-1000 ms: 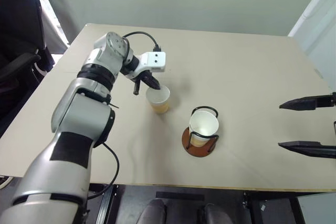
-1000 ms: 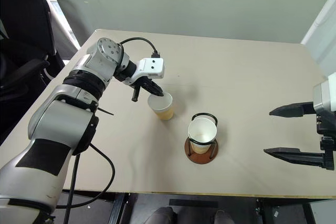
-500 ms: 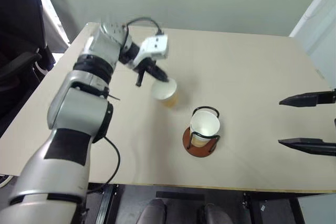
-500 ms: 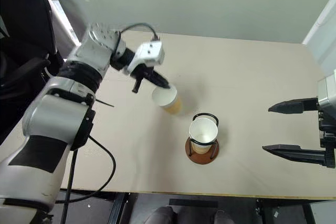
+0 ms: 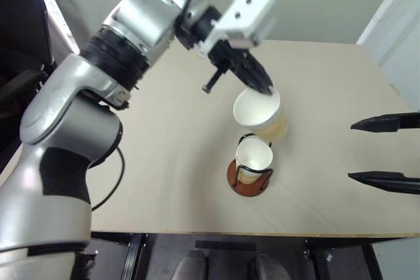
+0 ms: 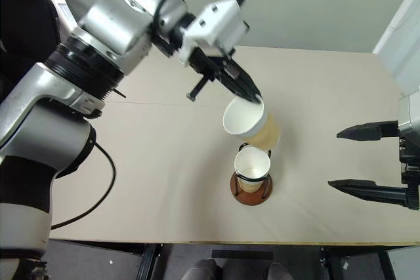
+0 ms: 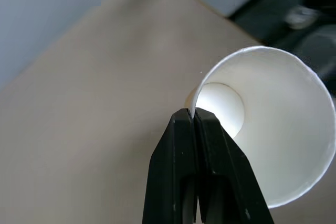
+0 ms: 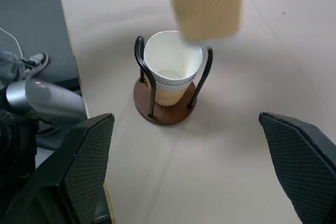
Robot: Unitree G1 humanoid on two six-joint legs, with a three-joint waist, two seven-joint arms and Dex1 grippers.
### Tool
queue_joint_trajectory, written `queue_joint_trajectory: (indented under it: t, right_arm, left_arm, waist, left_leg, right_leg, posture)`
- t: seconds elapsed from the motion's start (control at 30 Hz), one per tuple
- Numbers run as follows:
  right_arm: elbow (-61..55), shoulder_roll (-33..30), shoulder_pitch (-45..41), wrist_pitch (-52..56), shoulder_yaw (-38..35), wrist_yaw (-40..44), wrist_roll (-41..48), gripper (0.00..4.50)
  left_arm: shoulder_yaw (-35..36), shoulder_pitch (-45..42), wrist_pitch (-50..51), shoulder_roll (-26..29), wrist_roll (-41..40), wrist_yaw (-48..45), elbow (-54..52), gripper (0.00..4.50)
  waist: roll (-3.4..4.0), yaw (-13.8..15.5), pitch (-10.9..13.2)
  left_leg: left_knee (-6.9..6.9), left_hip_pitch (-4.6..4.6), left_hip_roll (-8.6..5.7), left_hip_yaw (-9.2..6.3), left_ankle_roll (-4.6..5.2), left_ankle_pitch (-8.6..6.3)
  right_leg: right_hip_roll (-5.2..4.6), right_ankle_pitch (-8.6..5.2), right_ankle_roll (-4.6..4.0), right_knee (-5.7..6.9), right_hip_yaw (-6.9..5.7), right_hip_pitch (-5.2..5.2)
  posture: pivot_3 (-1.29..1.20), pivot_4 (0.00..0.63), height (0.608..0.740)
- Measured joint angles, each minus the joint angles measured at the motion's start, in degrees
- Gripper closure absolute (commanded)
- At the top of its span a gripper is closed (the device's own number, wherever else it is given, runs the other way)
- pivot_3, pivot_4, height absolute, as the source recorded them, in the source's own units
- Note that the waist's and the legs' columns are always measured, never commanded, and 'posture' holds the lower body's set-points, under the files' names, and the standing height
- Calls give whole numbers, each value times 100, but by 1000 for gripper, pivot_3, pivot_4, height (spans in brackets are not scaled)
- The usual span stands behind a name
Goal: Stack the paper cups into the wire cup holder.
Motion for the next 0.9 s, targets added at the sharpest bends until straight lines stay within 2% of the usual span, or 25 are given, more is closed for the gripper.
queue_joint_trajectory:
  t: [0.3, 0.83, 0.9]
  right_arm:
    - [-272, 88, 139, 372, -374, -57, 165, 0]
    - [-410, 117, 244, 464, -456, -229, 282, 0]
    - [-409, 117, 247, 463, -456, -230, 282, 0]
  left_arm:
    - [-857, -190, -284, 93, -342, 0, -100, 4465]
    - [-1327, -150, -831, -77, -67, 0, -47, 4465]
    - [-1317, -103, -883, -158, 30, 0, 30, 4074]
  waist:
    - [7, -25, -1]
    - [8, -29, -1]
    - [8, -29, -1]
  left_leg:
    - [-4, 5, -4, 12, 5, -6]
    - [-4, 2, -4, 12, 6, -11]
    - [-3, 2, -6, 17, 6, -11]
  right_leg:
    - [2, 0, 0, -1, 6, -1]
    - [3, 0, 0, 2, 5, 0]
    - [7, 0, 0, 2, 2, 0]
  posture:
    - [0, 150, 740]
    - [0, 150, 740]
    - [0, 150, 740]
